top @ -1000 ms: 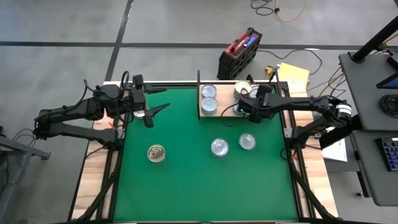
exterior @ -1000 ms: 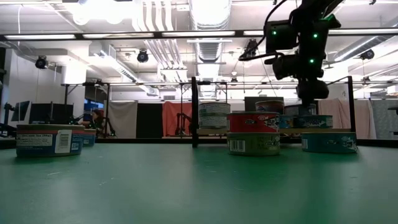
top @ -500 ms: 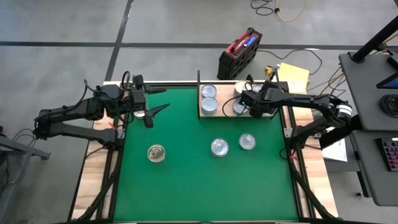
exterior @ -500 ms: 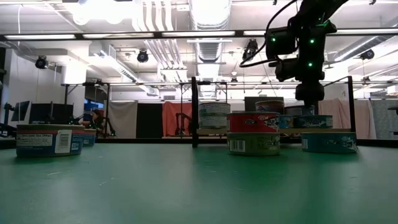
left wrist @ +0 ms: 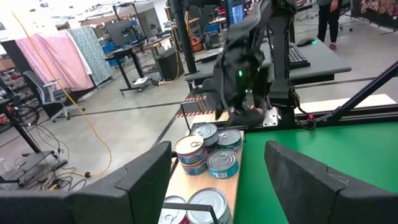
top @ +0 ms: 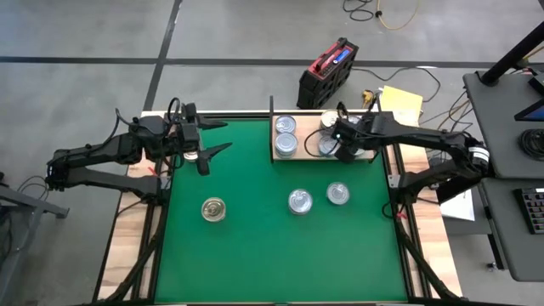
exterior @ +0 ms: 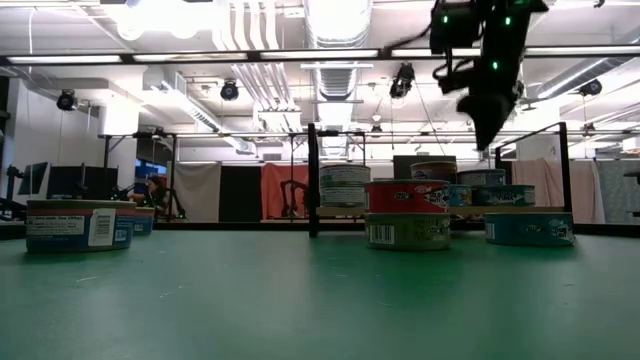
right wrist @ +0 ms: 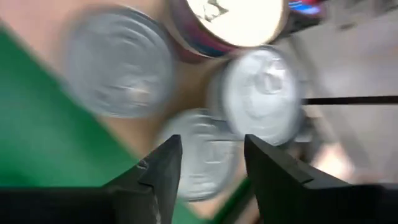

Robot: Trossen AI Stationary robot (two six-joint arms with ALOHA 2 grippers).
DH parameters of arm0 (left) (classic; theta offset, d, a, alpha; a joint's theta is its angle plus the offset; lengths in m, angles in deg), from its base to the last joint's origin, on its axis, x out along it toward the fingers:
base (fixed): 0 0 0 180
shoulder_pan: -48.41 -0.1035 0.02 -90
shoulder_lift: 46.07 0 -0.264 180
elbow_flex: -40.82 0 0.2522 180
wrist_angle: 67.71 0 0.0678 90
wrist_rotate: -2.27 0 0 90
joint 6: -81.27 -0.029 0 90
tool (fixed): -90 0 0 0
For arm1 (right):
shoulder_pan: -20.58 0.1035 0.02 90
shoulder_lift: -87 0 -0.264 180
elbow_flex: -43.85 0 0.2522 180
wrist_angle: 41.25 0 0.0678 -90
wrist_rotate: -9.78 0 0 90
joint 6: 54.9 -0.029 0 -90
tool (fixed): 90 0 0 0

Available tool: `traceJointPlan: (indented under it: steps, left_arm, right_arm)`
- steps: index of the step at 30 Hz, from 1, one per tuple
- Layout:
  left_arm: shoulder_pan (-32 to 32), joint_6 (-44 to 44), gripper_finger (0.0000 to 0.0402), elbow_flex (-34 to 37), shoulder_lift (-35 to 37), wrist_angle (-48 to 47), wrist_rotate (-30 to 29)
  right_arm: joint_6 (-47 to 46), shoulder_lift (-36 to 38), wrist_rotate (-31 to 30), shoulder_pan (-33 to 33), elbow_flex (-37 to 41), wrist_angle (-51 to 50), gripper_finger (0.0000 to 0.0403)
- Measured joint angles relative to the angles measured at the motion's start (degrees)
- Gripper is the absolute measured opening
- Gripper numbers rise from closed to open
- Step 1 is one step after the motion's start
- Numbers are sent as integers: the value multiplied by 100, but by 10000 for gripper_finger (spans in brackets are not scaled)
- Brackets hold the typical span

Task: Stack canned seafood by type on shelf
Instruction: Stack the blue tuna can on top of the blue tuna can on the shelf

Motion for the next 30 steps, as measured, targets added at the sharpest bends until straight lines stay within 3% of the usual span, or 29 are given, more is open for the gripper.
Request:
traceJointPlan:
  steps: [4, 10, 20, 30]
  left_arm:
    - [1, -2, 242, 22, 0, 6, 0]
    - [1, -26, 242, 90, 0, 6, 0]
    - [-1, -24, 242, 114, 2, 19, 0]
    - [0, -24, 242, 114, 2, 19, 2]
  right_arm:
    - [-912, 182, 956, -76, -168, 20, 126]
    - [-2151, 207, 1109, -151, -33, -14, 22]
    - [-2292, -36, 410, -384, 316, 477, 9]
    - [-1994, -179, 394, -758, 332, 549, 9]
